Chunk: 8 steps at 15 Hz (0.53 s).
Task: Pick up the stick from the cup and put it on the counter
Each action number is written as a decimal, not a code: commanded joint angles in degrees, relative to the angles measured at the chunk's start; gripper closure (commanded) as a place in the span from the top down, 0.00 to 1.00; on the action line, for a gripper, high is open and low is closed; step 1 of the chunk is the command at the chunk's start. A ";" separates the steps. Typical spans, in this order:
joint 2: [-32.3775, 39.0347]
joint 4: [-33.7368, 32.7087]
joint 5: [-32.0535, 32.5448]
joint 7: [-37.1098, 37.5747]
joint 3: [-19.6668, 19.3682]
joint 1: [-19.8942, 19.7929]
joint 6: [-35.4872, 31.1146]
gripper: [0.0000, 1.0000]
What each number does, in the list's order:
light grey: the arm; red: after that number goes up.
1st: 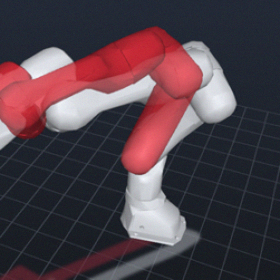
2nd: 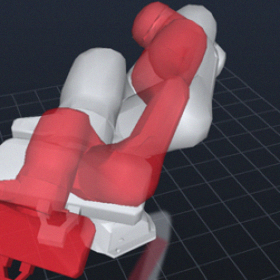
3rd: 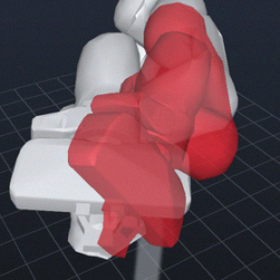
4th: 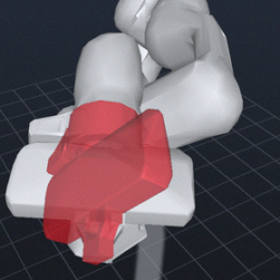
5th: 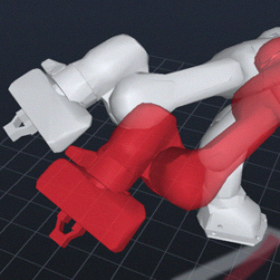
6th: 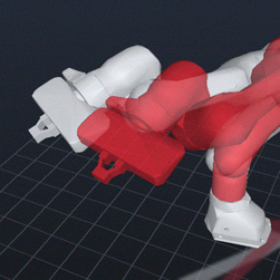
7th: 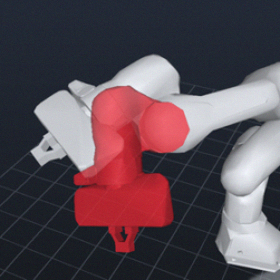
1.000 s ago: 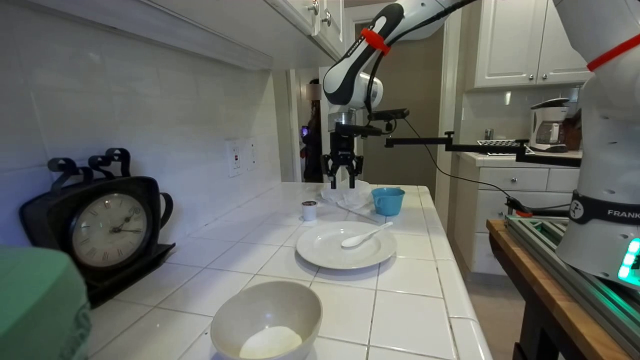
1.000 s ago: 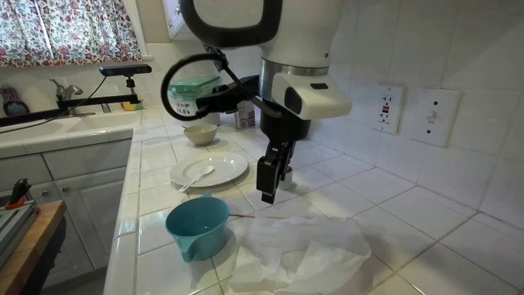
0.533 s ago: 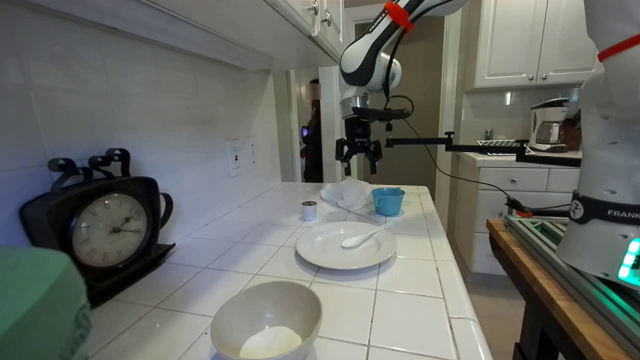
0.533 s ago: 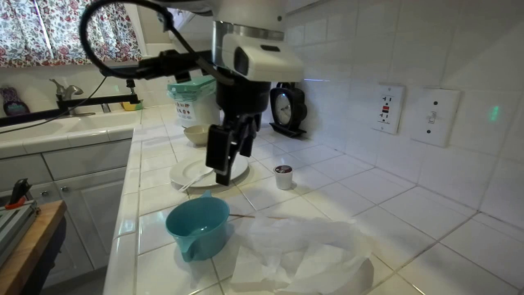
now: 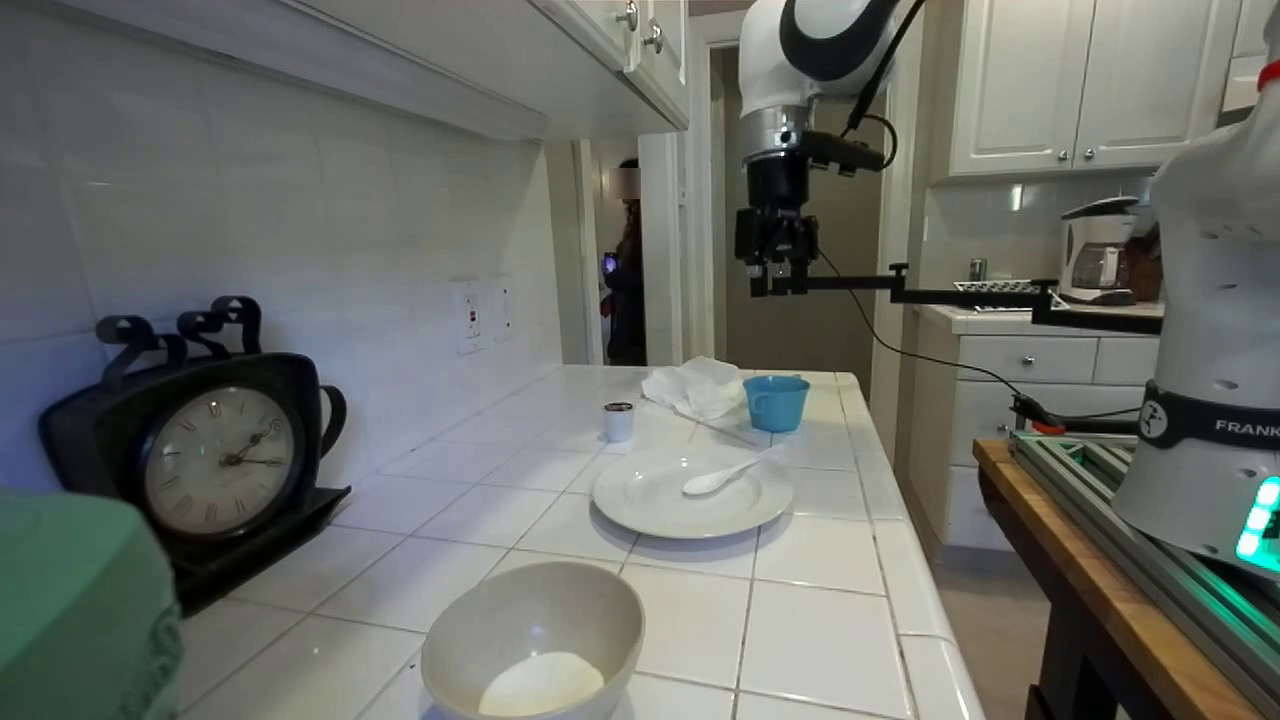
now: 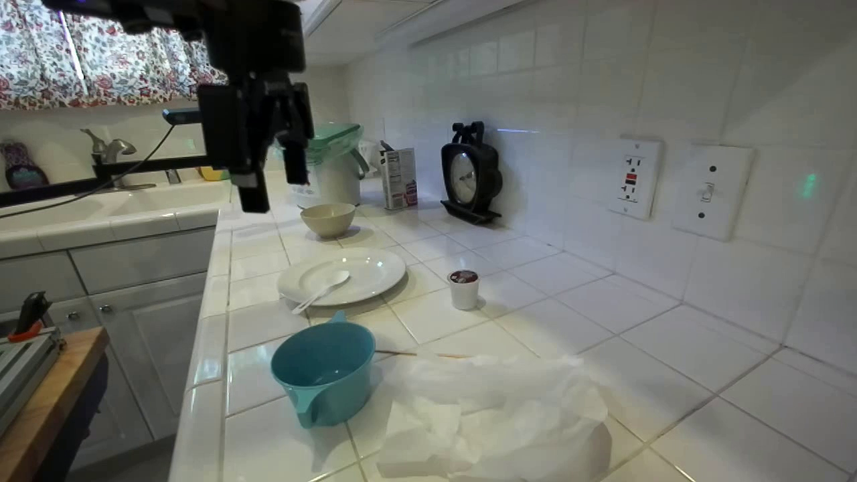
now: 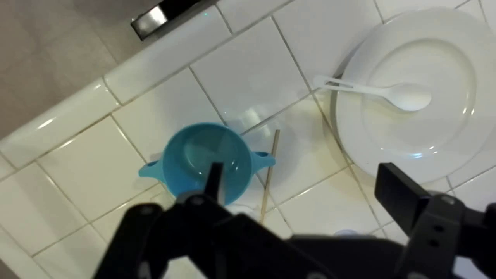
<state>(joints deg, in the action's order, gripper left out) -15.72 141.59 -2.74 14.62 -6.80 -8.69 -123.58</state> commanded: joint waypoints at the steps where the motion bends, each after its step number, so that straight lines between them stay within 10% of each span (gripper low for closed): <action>1: -11.25 6.55 4.46 -3.10 2.37 0.22 -1.59 1.00; 8: -13.20 6.47 3.73 -1.93 3.40 0.04 -0.61 1.00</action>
<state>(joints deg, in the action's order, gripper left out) -28.93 148.15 1.20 12.86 -3.72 -8.29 -124.33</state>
